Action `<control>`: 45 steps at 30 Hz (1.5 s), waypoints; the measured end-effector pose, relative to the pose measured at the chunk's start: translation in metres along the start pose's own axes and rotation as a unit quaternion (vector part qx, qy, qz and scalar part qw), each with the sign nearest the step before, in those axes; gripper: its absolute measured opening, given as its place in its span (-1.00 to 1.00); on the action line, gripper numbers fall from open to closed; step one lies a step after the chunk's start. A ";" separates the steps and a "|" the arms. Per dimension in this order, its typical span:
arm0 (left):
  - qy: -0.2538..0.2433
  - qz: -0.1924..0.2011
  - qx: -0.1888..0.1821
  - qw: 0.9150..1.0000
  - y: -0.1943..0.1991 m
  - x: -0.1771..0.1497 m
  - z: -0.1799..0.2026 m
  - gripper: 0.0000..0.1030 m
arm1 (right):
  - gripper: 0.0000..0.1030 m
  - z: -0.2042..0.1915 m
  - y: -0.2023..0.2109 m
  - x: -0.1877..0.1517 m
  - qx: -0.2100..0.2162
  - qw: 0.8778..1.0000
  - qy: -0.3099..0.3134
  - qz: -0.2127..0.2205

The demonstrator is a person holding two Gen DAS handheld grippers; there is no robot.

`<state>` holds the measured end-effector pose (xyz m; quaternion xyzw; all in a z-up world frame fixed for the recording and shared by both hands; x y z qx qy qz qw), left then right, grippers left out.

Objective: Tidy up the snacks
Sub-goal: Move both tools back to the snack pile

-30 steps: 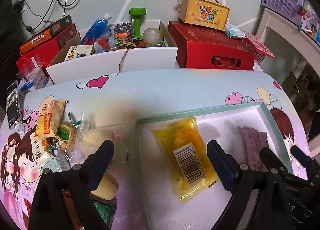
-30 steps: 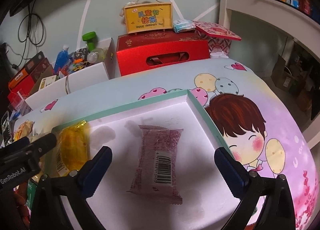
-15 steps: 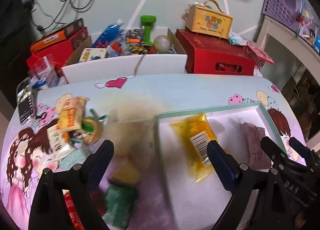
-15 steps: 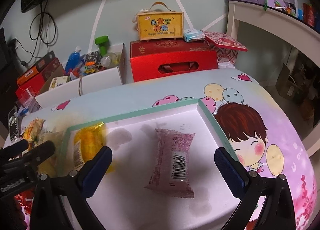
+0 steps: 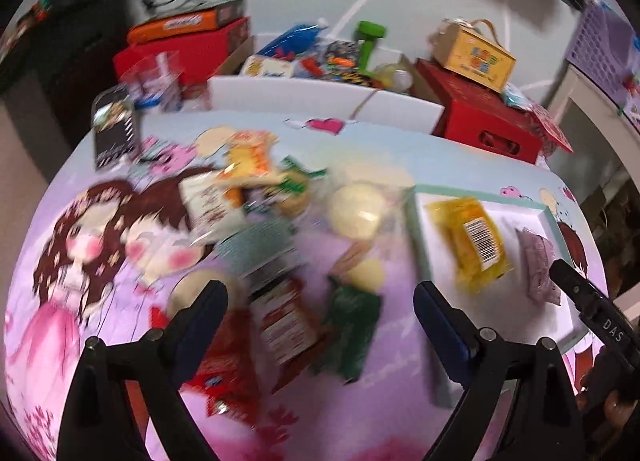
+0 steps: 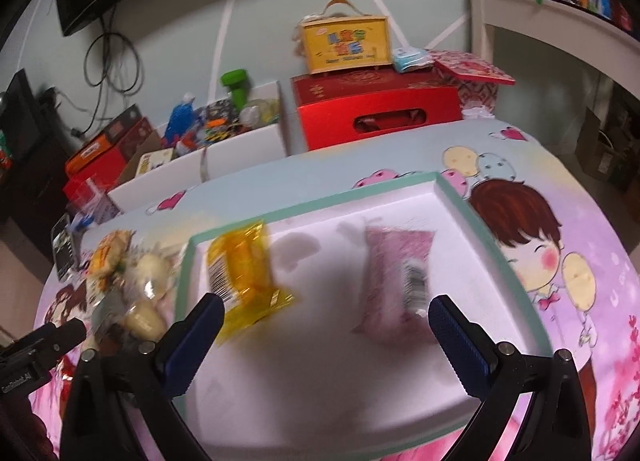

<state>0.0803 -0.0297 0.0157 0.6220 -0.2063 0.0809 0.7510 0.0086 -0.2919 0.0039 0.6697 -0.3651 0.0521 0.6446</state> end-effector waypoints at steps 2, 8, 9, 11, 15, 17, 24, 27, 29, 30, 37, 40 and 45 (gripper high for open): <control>0.020 -0.005 -0.003 1.000 0.001 -0.007 -0.017 0.83 | 1.00 -0.009 0.000 -0.006 0.016 1.000 0.007 -0.006; 0.069 -0.010 0.005 0.998 0.006 -0.023 -0.059 0.83 | 1.00 -0.035 -0.001 -0.019 0.027 0.999 0.028 -0.024; 0.079 -0.009 0.004 0.997 0.008 -0.026 -0.065 0.83 | 1.00 -0.040 -0.002 -0.022 0.032 0.999 0.034 -0.027; 0.090 -0.011 0.003 0.996 0.009 -0.030 -0.073 0.83 | 1.00 -0.052 -0.002 -0.028 0.040 0.998 0.047 -0.033; 0.106 -0.026 0.007 0.994 0.007 -0.039 -0.084 0.83 | 1.00 -0.077 -0.002 -0.040 0.046 0.995 0.081 -0.040; 0.106 -0.031 0.008 0.994 0.005 -0.044 -0.087 0.83 | 1.00 -0.091 -0.004 -0.048 0.052 0.992 0.101 -0.049; 0.129 -0.051 0.009 0.990 -0.001 -0.057 -0.100 0.83 | 1.00 -0.123 -0.012 -0.065 0.061 0.985 0.144 -0.066; 0.135 -0.051 0.006 0.990 -0.002 -0.056 -0.104 0.83 | 1.00 -0.130 -0.019 -0.068 0.060 0.983 0.154 -0.075; 0.134 -0.054 0.002 0.989 -0.006 -0.054 -0.103 0.83 | 1.00 -0.132 -0.023 -0.069 0.057 0.983 0.156 -0.081; 0.134 -0.057 -0.001 0.989 -0.008 -0.053 -0.103 0.83 | 1.00 -0.134 -0.025 -0.069 0.057 0.983 0.156 -0.082; 0.139 -0.080 -0.016 0.987 -0.030 -0.043 -0.099 0.83 | 1.00 -0.140 -0.033 -0.066 0.055 0.982 0.160 -0.081; 0.134 -0.088 -0.023 0.987 -0.038 -0.040 -0.095 0.83 | 1.00 -0.139 -0.036 -0.065 0.049 0.983 0.158 -0.083; 0.130 -0.107 -0.017 0.986 -0.056 -0.036 -0.091 0.79 | 1.00 -0.139 -0.038 -0.065 0.045 0.982 0.160 -0.085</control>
Point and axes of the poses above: each gripper's, at about its wrist camera, not at the fingertips, and y roughly against the way its jaws point, z to its right, x to its top, the point moved 1 cm from there along -y, roughly the way its jaws point, and after that the axes turned 9 degrees about -z, right-handed, at the moved point
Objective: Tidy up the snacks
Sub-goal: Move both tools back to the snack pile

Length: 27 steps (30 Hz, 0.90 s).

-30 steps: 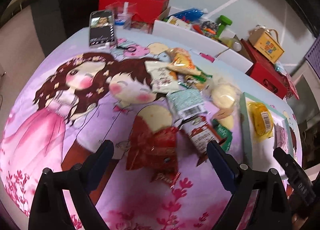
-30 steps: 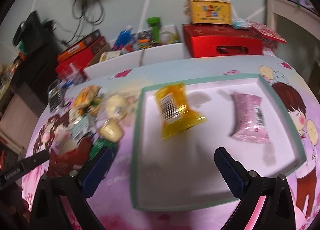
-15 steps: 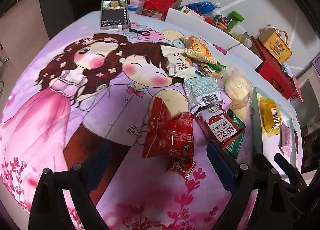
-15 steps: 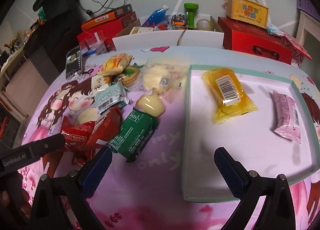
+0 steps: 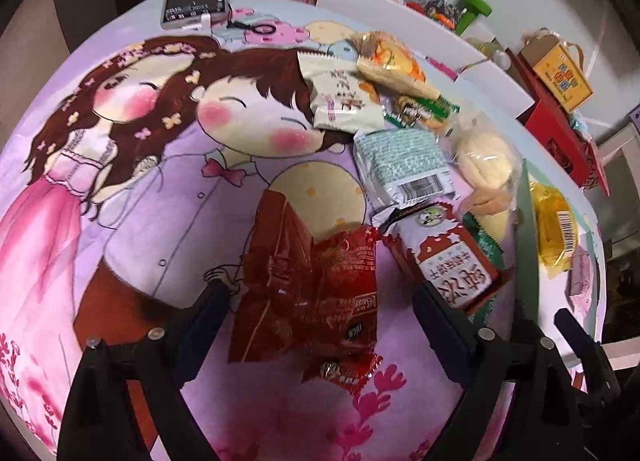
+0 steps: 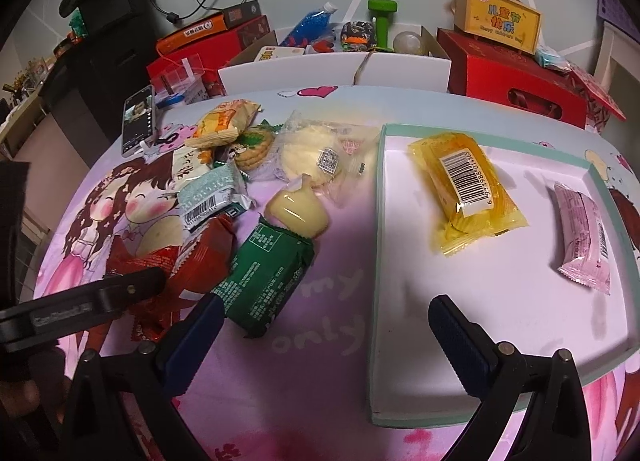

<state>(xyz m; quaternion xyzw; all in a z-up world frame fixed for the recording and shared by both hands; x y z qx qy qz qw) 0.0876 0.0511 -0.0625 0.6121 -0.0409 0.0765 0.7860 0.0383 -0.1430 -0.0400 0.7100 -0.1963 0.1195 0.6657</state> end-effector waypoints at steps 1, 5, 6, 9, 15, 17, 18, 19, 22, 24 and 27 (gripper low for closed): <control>-0.001 -0.003 0.003 1.000 -0.003 0.001 0.001 0.79 | 1.00 0.000 0.000 0.000 -0.001 1.000 0.001 0.001; -0.007 -0.001 0.012 1.000 -0.006 0.002 0.004 0.72 | 1.00 0.001 -0.001 0.001 -0.005 1.000 0.000 0.001; -0.007 0.001 0.015 1.000 -0.006 0.002 0.004 0.61 | 1.00 0.002 -0.001 0.002 -0.005 1.000 -0.001 0.001; -0.010 0.002 0.029 1.000 -0.005 0.003 0.004 0.39 | 1.00 0.002 -0.001 0.004 -0.005 1.000 -0.001 0.003; -0.006 0.005 0.015 1.000 -0.003 0.009 0.001 0.24 | 1.00 -0.003 0.000 0.011 -0.007 1.000 0.007 0.015; -0.002 0.006 0.009 1.000 -0.002 0.010 -0.002 0.23 | 1.00 -0.007 0.001 0.013 -0.006 1.000 0.013 0.020; 0.000 0.007 0.006 1.000 -0.001 0.010 -0.004 0.22 | 1.00 -0.009 0.002 0.013 -0.006 1.000 0.016 0.022; 0.003 0.008 0.003 1.000 0.000 0.010 -0.006 0.21 | 1.00 -0.012 0.003 0.013 -0.005 0.999 0.020 0.025; 0.016 0.011 -0.005 1.000 0.003 0.011 -0.013 0.21 | 1.00 -0.023 0.005 0.013 0.006 0.999 0.038 0.037; 0.025 0.015 -0.006 1.000 0.006 0.011 -0.021 0.20 | 1.00 -0.033 0.006 0.014 0.009 0.998 0.055 0.044; 0.034 0.019 -0.002 0.999 0.010 0.011 -0.031 0.20 | 0.98 -0.048 0.004 0.014 0.009 0.996 0.079 0.048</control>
Point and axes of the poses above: each gripper's, at about its wrist camera, not at the fingertips, and y roughly against the way its jaws point, z to its right, x to its top, the point moved 1 cm from there along -y, roughly the way its jaws point, and after that the axes turned 9 degrees about -z, right-handed, at the moved point
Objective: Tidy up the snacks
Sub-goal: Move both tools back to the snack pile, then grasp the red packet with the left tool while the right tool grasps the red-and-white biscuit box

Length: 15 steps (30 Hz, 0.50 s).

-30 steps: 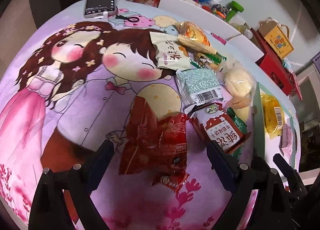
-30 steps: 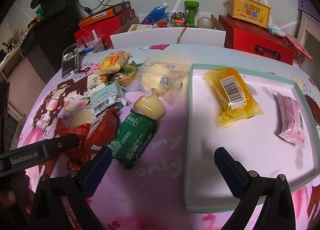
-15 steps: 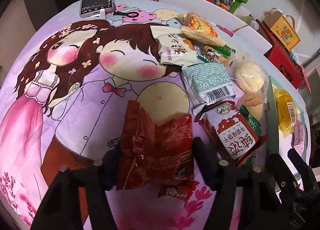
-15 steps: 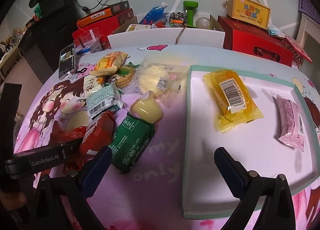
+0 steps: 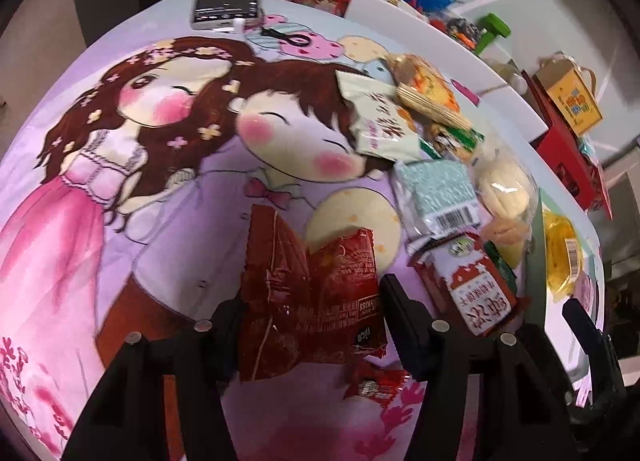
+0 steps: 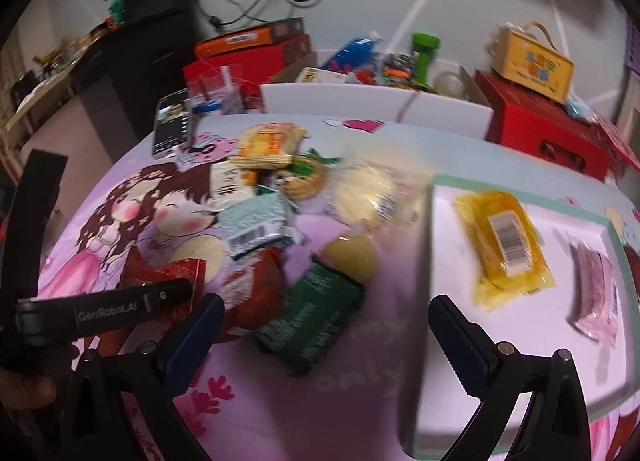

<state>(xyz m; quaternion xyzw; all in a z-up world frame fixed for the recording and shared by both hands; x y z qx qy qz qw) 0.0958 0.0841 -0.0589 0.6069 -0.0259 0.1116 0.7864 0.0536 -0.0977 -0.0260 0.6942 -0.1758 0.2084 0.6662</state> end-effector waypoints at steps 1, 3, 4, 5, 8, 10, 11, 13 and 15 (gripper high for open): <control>0.004 0.001 0.002 1.000 0.001 0.001 -0.005 0.20 | 0.92 -0.005 -0.002 0.001 0.000 1.000 0.010 0.000; 0.010 0.003 0.004 1.000 0.003 0.002 -0.011 0.20 | 0.85 -0.014 -0.007 0.002 -0.002 1.000 0.025 -0.005; 0.013 0.004 0.004 1.000 0.005 0.002 -0.014 0.20 | 0.81 -0.018 -0.010 0.002 -0.003 0.999 0.033 -0.009; 0.015 0.005 0.005 1.000 0.005 0.002 -0.016 0.20 | 0.78 -0.022 -0.013 0.002 -0.003 0.999 0.039 -0.013; 0.023 0.005 0.003 1.000 0.007 0.007 -0.026 0.20 | 0.69 -0.032 -0.022 0.003 -0.004 0.998 0.055 -0.021; 0.026 0.005 0.000 1.000 0.008 0.008 -0.029 0.20 | 0.66 -0.037 -0.024 0.003 -0.007 0.998 0.063 -0.022; 0.027 0.005 -0.001 1.000 0.007 0.008 -0.028 0.20 | 0.65 -0.039 -0.026 0.003 -0.009 0.997 0.068 -0.022; 0.029 0.004 -0.003 1.000 0.005 0.009 -0.028 0.20 | 0.58 -0.043 -0.030 0.004 -0.013 0.997 0.075 -0.026; 0.029 0.003 -0.004 1.000 0.005 0.009 -0.030 0.20 | 0.52 -0.045 -0.034 0.005 -0.014 0.997 0.077 -0.030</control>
Point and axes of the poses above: each gripper's, at about its wrist camera, not at the fingertips, and y roughly against the way its jaws point, z to its right, x to its top, the point moved 1 cm from there along -y, roughly the way its jaws point, and after that the axes turned 9 degrees about -z, right-handed, at the moved point
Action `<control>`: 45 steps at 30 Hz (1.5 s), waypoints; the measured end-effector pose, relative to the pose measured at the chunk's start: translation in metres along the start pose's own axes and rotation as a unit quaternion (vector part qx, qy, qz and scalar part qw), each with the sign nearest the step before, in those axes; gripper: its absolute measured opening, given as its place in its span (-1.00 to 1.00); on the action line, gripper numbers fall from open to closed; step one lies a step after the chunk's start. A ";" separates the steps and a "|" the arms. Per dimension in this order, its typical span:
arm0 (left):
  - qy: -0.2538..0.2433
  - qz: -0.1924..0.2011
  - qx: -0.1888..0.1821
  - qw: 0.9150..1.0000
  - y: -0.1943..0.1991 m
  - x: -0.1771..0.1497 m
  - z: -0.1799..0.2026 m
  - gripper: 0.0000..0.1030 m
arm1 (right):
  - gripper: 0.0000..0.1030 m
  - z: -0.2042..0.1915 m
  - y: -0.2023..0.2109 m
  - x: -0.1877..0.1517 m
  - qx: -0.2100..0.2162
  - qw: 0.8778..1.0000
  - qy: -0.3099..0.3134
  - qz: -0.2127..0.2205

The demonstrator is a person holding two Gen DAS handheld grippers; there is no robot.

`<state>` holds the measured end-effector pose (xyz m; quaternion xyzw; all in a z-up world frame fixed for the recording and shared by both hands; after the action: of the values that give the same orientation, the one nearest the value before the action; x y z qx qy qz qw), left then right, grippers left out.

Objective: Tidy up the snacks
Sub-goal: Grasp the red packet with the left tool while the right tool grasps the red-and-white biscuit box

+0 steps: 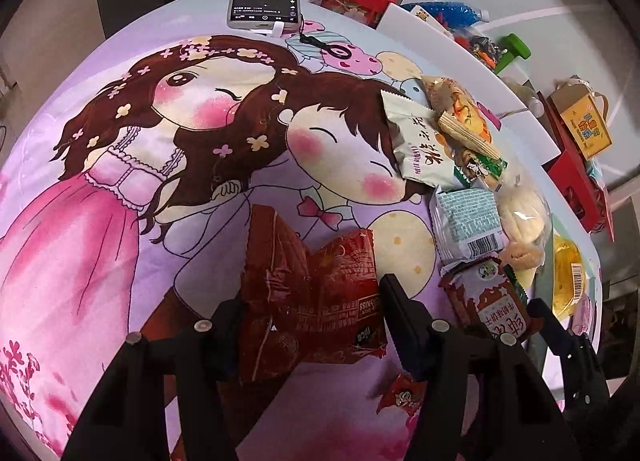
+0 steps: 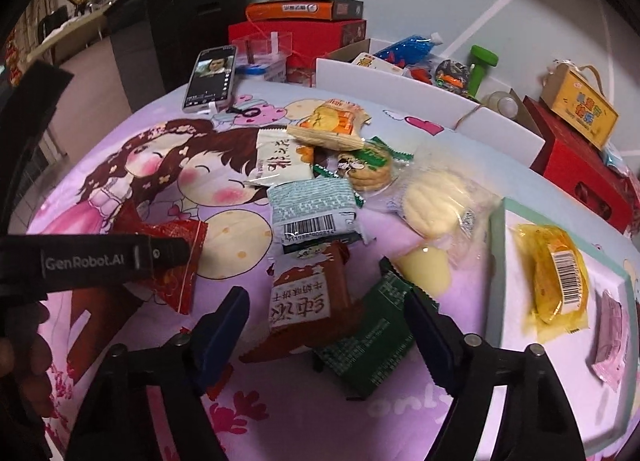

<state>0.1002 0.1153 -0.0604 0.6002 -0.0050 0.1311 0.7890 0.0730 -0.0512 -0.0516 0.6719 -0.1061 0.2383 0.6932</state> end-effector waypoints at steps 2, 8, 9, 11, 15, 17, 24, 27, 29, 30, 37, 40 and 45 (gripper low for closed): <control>0.000 -0.001 0.000 1.000 0.000 0.000 0.000 0.20 | 0.46 -0.001 -0.004 0.001 -0.001 1.000 0.001 -0.005; -0.002 -0.002 0.003 1.000 -0.002 0.002 0.002 0.20 | 0.32 -0.002 -0.007 0.002 -0.004 1.000 0.003 -0.005; -0.002 -0.002 0.004 1.000 -0.002 0.001 0.002 0.20 | 0.26 -0.002 -0.007 0.002 -0.005 1.000 0.003 -0.004; -0.003 -0.002 0.005 1.000 -0.003 0.003 0.004 0.20 | 0.13 -0.002 -0.007 0.002 -0.009 1.000 0.003 -0.002; -0.005 -0.002 0.007 1.000 -0.003 0.003 0.004 0.20 | -0.01 0.000 -0.005 0.002 -0.002 1.000 0.002 0.000; -0.005 -0.002 0.008 1.000 -0.003 0.003 0.004 0.20 | -0.02 0.000 -0.005 0.002 0.000 1.000 0.000 0.000; -0.014 0.001 0.010 1.000 -0.003 0.002 0.006 0.16 | -0.07 0.004 -0.002 0.001 0.010 1.000 -0.009 0.002; -0.017 0.002 0.009 1.000 -0.001 0.001 0.007 0.14 | -0.07 0.006 0.001 0.001 0.011 1.000 -0.013 0.004; -0.019 0.003 0.011 1.000 -0.001 0.001 0.008 0.13 | -0.08 0.008 0.003 0.001 0.013 1.000 -0.018 0.006; -0.020 0.004 0.011 1.000 0.000 0.001 0.008 0.12 | -0.08 0.010 0.004 0.001 0.015 1.000 -0.021 0.007; -0.029 0.013 0.007 0.999 0.005 0.001 0.012 -0.06 | -0.08 0.018 0.013 0.000 0.018 0.999 -0.036 0.014; -0.028 0.017 0.003 0.999 0.007 0.001 0.012 -0.08 | -0.08 0.019 0.015 0.000 0.021 0.999 -0.039 0.016; -0.027 0.025 -0.003 0.999 0.012 0.002 0.013 -0.08 | -0.08 0.020 0.020 0.000 0.023 0.999 -0.042 0.021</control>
<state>0.1011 0.1064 -0.0448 0.6007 -0.0419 0.1344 0.7870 0.0671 -0.0715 -0.0330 0.6943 -0.1437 0.2272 0.6676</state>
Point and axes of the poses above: each gripper's, at about its wrist camera, not at the fingertips, and y roughly against the way its jaws point, z to its right, x to its top, the point moved 1 cm from there along -y, roughly the way its jaws point, and after that the axes turned 9 degrees about -z, right-handed, at the moved point
